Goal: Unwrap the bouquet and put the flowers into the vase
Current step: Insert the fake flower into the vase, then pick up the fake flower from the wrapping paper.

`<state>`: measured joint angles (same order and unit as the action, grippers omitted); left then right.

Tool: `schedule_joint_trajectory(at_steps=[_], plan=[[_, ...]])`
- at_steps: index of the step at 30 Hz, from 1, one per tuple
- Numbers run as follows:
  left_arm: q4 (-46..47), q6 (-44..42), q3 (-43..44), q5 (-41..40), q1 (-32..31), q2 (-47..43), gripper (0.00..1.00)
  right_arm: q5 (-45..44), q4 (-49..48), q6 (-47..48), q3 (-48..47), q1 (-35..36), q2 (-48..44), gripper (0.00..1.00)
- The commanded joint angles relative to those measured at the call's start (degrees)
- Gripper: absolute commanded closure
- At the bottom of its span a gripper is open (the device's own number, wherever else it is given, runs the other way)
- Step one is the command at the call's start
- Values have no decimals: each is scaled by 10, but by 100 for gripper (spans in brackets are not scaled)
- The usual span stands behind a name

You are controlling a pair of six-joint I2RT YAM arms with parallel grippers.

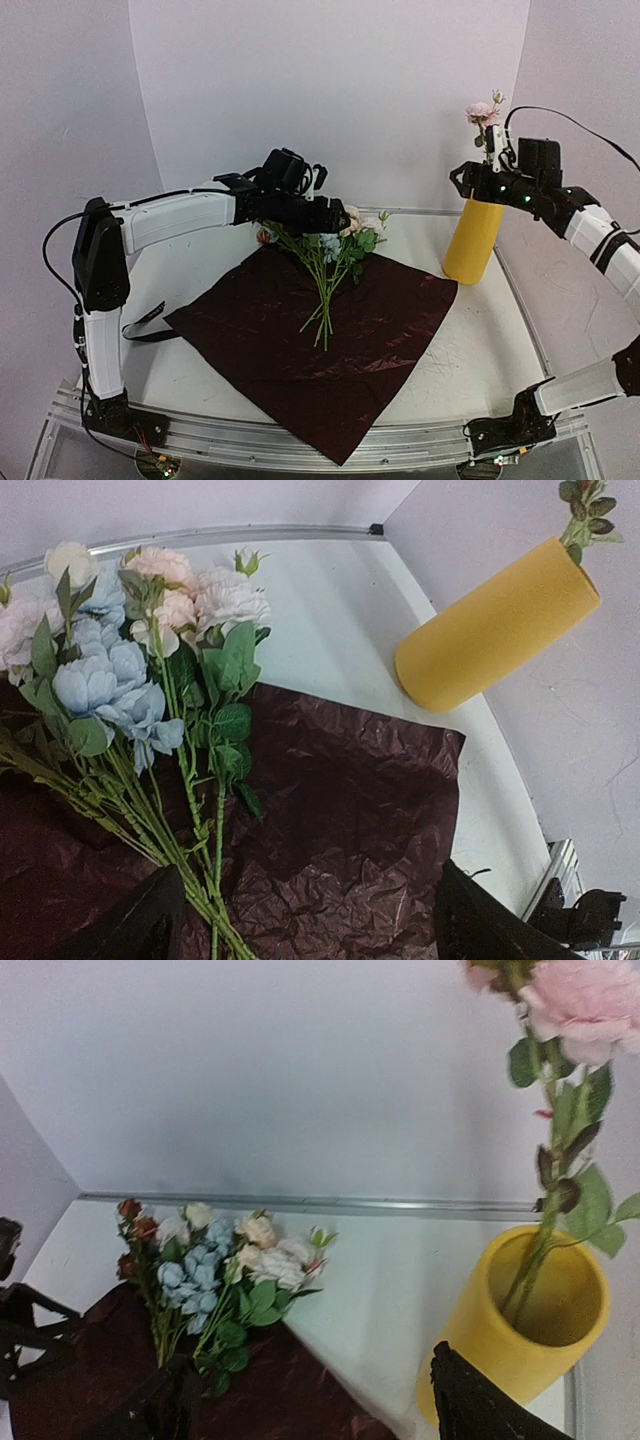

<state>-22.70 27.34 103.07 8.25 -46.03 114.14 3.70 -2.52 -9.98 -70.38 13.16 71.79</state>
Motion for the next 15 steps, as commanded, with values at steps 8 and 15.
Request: schedule_joint_trajectory(at_steps=[8, 15], plan=[[-27, 59, -57, 1, 30, 19, 26, 68, 45, -89, -4, 156, 56, 31], [-30, 84, -88, 29, 31, 43, 49, 125, 39, -149, -28, 173, 152, 42]])
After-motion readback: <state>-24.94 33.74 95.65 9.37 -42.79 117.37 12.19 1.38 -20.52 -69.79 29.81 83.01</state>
